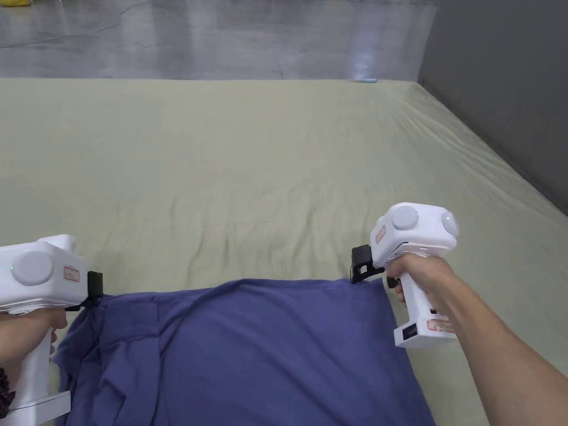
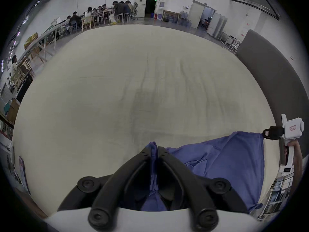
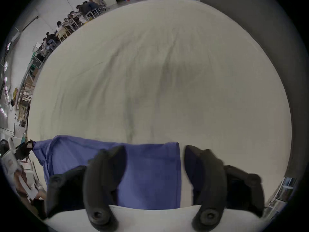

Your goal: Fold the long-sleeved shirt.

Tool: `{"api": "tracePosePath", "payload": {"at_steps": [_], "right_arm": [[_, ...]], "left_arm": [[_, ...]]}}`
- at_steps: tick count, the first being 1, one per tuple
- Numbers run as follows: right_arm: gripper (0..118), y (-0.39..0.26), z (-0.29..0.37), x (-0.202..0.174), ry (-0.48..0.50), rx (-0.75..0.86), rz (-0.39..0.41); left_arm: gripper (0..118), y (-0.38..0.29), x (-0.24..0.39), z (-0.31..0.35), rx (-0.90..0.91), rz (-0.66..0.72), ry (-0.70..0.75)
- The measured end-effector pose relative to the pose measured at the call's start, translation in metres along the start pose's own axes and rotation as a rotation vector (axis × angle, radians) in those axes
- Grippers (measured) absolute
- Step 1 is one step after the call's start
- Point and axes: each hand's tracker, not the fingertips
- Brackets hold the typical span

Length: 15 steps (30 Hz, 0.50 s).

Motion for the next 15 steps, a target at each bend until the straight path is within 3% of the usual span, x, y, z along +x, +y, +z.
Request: {"api": "tracePosePath", "payload": {"at_steps": [1, 6, 7, 8, 9, 15], "right_arm": [[58, 0.001, -0.004, -0.002, -0.005, -0.006, -0.004], [53, -0.003, -0.021, -0.011, -0.054, -0.032, 0.027], [47, -0.004, -0.020, -0.011, -0.056, -0.028, 0.025], [34, -0.004, -0.019, -0.012, -0.063, -0.027, 0.012], [5, -0.004, -0.016, -0.013, -0.054, -0.028, 0.007], [5, -0.021, 0.008, -0.019, -0.044, 0.003, 0.036]], "left_arm": [[2, 0.000, -0.001, 0.000, 0.000, 0.002, 0.001], [2, 0.001, -0.002, -0.002, 0.001, 0.000, 0.000], [2, 0.000, -0.003, -0.002, 0.002, 0.001, 0.000], [2, -0.002, 0.000, 0.000, 0.004, 0.001, 0.002], [2, -0.003, 0.000, 0.000, 0.005, 0.002, 0.002], [2, -0.010, -0.002, 0.016, 0.027, 0.004, -0.011]]}}
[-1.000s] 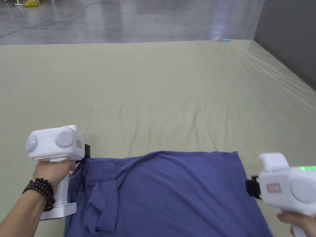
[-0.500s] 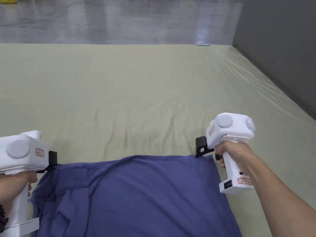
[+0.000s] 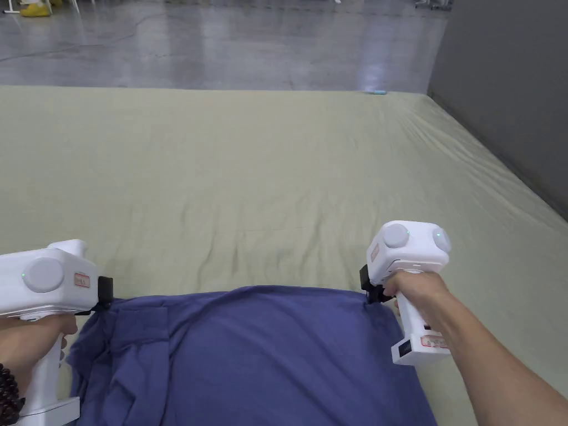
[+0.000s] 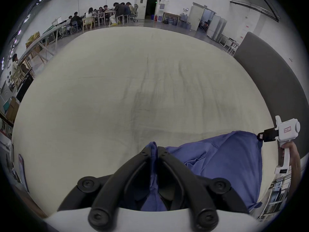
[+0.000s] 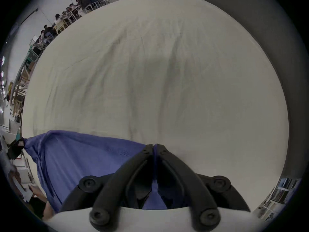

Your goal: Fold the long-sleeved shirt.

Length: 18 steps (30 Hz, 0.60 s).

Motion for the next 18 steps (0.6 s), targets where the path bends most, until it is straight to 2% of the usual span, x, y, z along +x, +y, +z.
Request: {"api": "tracePosePath", "payload": {"at_steps": [6, 12, 16, 18], "right_arm": [[5, -0.043, 0.085, 0.016, 0.074, 0.185, 0.024], [5, -0.146, 0.169, 0.038, 0.119, 0.326, 0.064], [5, -0.233, 0.186, 0.056, 0.139, 0.332, 0.062], [5, -0.279, 0.181, 0.062, 0.144, 0.282, 0.040]], "left_arm": [[2, -0.029, -0.010, 0.062, 0.097, -0.010, -0.046], [2, -0.104, -0.018, 0.138, 0.188, -0.039, -0.058], [2, -0.173, -0.028, 0.168, 0.194, -0.002, -0.078], [2, -0.211, -0.033, 0.175, 0.170, 0.026, -0.082]]}}
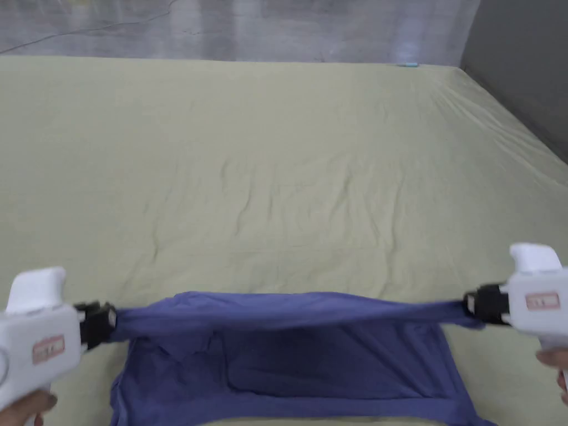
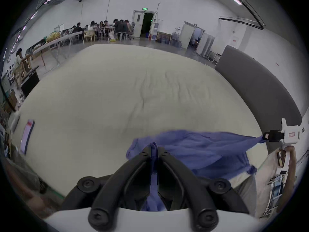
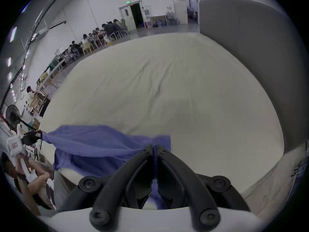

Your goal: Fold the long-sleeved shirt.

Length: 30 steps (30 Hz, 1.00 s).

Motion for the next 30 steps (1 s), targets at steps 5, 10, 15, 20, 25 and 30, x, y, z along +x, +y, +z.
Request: {"api": "tracePosePath", "payload": {"at_steps": [5, 10, 15, 20, 25, 30], "right_arm": [[5, -0.067, -0.034, 0.001, -0.080, -0.167, 0.079], [5, -0.086, -0.074, 0.001, -0.136, -0.207, 0.099], [39, -0.076, -0.069, -0.004, -0.159, -0.212, 0.134], [117, -0.048, -0.023, -0.019, -0.190, -0.070, 0.145], [26, -0.015, 0.013, -0.057, -0.051, 0.118, 0.134], [2, -0.008, 0.001, -0.086, 0.003, 0.108, 0.158]], "left_arm": [[2, -0.061, -0.009, -0.006, -0.146, 0.030, 0.010], [2, -0.081, -0.010, -0.028, -0.195, 0.013, 0.051], [45, -0.075, -0.012, -0.024, -0.144, 0.090, 0.050], [118, -0.053, -0.012, 0.011, -0.088, 0.049, 0.063], [23, -0.020, -0.010, 0.023, 0.045, 0.050, -0.006], [0, -0.022, -0.031, -0.002, 0.025, 0.043, -0.015]]}}
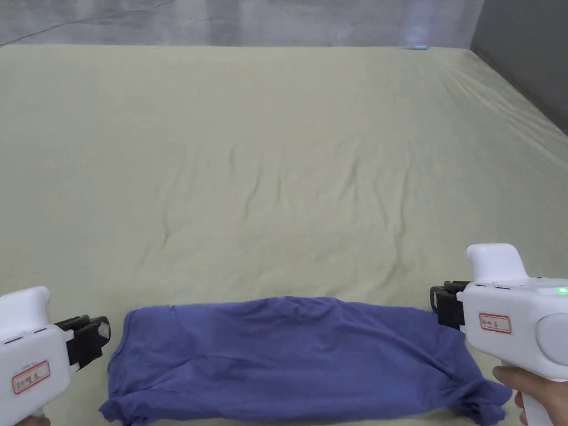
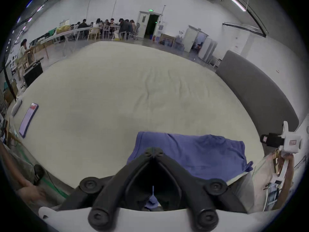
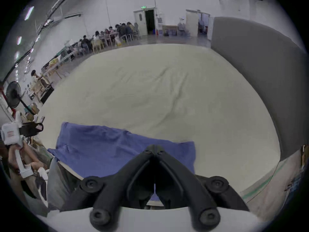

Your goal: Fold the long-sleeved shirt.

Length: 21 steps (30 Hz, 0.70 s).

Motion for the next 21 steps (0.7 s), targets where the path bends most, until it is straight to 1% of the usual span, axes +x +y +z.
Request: {"api": "tracePosePath", "payload": {"at_steps": [1, 2, 3, 4, 5, 6, 7, 8, 9, 10, 11, 13, 16, 18, 20, 21], "right_arm": [[2, -0.001, -0.001, -0.003, -0.001, 0.005, 0.001], [2, -0.002, -0.001, -0.007, 0.008, 0.003, 0.011], [2, -0.001, -0.003, -0.006, 0.014, -0.004, 0.018], [2, -0.002, -0.003, -0.008, 0.015, -0.008, 0.018], [2, -0.002, -0.004, -0.009, 0.021, -0.013, 0.021], [2, -0.003, -0.004, -0.011, 0.027, -0.017, 0.025], [2, -0.004, -0.005, -0.010, 0.029, -0.022, 0.027], [2, -0.005, -0.005, -0.011, 0.029, -0.026, 0.030], [2, -0.006, -0.006, -0.011, 0.028, -0.029, 0.031], [2, -0.008, -0.007, -0.011, 0.028, -0.032, 0.032], [2, -0.009, -0.008, -0.010, 0.028, -0.037, 0.030], [2, -0.012, -0.009, -0.011, 0.026, -0.044, 0.027], [2, -0.014, -0.010, -0.011, 0.023, -0.055, 0.023], [2, -0.016, -0.009, -0.011, 0.018, -0.057, 0.023], [2, -0.015, -0.010, -0.012, 0.014, -0.059, 0.024], [2, -0.015, -0.008, -0.012, 0.012, -0.058, 0.025]], "left_arm": [[0, 0.005, 0.011, 0.016, 0.027, 0.033, -0.013], [0, 0.005, 0.004, 0.016, 0.016, 0.076, -0.063], [5, 0.005, -0.005, 0.013, 0.003, 0.125, -0.124], [34, 0.004, -0.019, 0.007, -0.002, 0.183, -0.178], [90, 0.000, -0.034, 0.001, -0.027, 0.279, -0.265], [118, -0.003, -0.049, -0.008, -0.050, 0.350, -0.318], [118, -0.006, -0.060, -0.018, -0.087, 0.403, -0.344], [118, -0.014, -0.077, -0.024, -0.057, 0.438, -0.353], [118, -0.019, -0.085, -0.032, -0.122, 0.504, -0.401], [118, -0.025, -0.091, -0.037, -0.135, 0.549, -0.431], [118, -0.031, -0.095, -0.044, -0.172, 0.529, -0.512], [118, -0.030, -0.092, -0.055, -0.202, 0.525, -0.575], [118, -0.037, -0.093, -0.088, -0.289, 0.583, -0.627], [118, -0.045, -0.086, -0.109, -0.350, 0.618, -0.690], [118, -0.039, -0.070, -0.116, -0.257, 0.612, -0.781], [118, -0.039, -0.060, -0.125, -0.297, 0.622, -0.812]]}}
